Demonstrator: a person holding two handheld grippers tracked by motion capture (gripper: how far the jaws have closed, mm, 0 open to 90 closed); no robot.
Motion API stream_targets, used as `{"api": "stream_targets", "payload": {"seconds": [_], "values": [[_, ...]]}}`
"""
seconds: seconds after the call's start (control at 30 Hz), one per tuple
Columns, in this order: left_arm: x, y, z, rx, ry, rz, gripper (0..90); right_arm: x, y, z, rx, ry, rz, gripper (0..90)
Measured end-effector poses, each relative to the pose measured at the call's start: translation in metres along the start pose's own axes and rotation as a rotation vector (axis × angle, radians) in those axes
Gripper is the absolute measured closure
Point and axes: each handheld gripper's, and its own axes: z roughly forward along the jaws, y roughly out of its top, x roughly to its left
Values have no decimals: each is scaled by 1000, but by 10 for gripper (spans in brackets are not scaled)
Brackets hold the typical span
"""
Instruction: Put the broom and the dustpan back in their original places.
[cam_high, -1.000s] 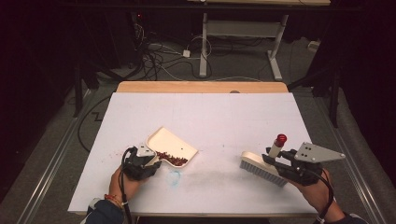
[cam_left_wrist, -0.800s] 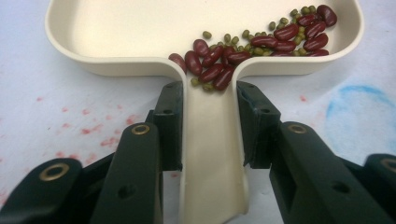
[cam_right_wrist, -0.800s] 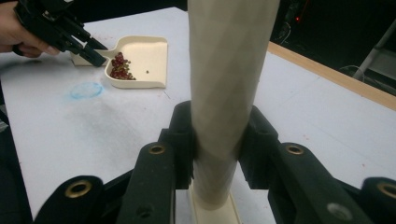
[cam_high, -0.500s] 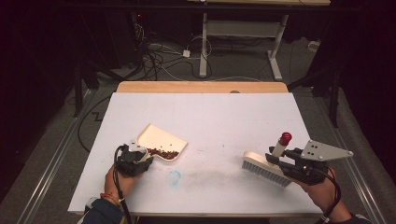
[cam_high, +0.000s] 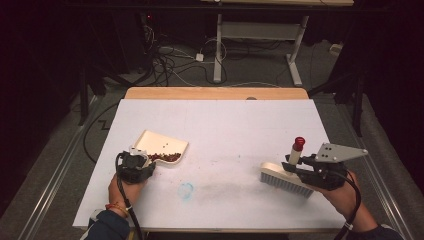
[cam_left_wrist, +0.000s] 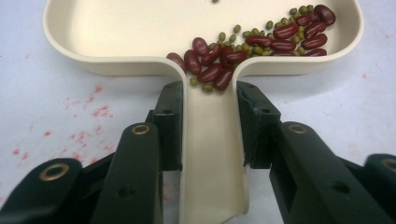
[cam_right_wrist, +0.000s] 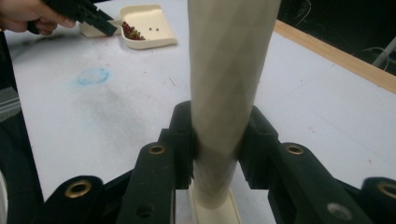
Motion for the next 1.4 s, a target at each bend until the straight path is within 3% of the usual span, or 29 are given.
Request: {"api": "stream_targets", "payload": {"seconds": [0.1, 0.17, 0.4, 0.57, 0.7, 0.73, 0.8, 0.97, 1.07, 1.3, 1.4], "values": [[-5, -1, 1, -18, 9, -31, 624, -7, 2, 5, 13, -2, -1, 705], [-7, -2, 2, -18, -9, -43, 568, -13, 5, 9, 20, -10, 1, 705], [-17, -3, 1, -15, -41, -10, 535, -40, 14, 29, 30, -20, 13, 697], [-13, -7, -8, -103, -83, -2, 417, -57, 20, 44, 28, -47, 49, 670], [-14, -12, -22, -193, -88, 113, 362, -69, 22, 56, 49, -89, 69, 652], [-15, -14, -25, -213, -104, 130, 362, -71, 23, 58, 54, -109, 67, 643], [-19, -16, -30, -235, -90, 162, 281, -75, 25, 64, 67, -124, 75, 638], [-30, -26, -39, -258, -110, 291, 221, -85, 26, 80, 92, -182, 111, 617], [-33, -31, -43, -265, -127, 344, 207, -90, 24, 88, 100, -208, 135, 614], [-35, -34, -44, -269, -144, 395, 187, -99, 21, 106, 121, -256, 183, 603], [-37, -34, -43, -264, -143, 408, 187, -100, 22, 114, 144, -288, 167, 593]]}}
